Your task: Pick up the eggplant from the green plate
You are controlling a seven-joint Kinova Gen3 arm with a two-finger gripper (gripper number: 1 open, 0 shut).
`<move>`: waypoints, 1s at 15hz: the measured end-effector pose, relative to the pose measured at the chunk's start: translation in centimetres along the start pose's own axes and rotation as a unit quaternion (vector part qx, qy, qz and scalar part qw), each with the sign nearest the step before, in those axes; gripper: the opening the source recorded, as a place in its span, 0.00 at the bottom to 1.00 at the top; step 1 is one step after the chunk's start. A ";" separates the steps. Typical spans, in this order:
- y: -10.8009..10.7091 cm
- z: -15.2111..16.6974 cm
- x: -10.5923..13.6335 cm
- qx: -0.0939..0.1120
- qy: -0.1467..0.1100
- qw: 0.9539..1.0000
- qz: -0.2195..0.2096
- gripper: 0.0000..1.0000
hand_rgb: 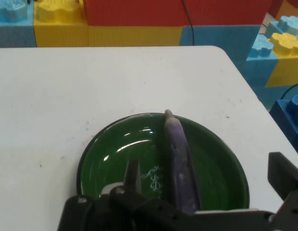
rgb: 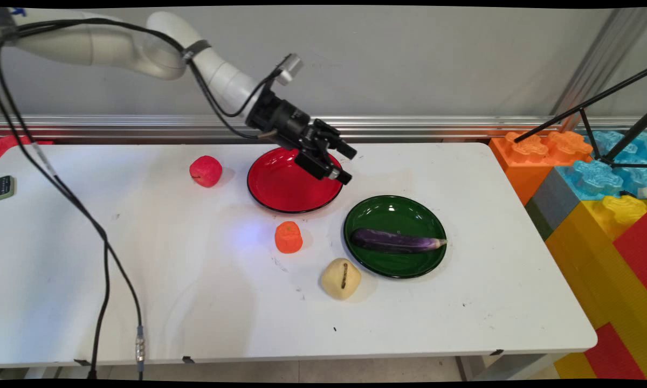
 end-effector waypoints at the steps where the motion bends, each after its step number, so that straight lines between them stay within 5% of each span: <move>1: -0.2 0.3 0.2 -0.001 -0.002 1.000 0.000 1.00; 15: -2.8 7.0 0.0 -0.020 -0.052 0.998 -0.006 1.00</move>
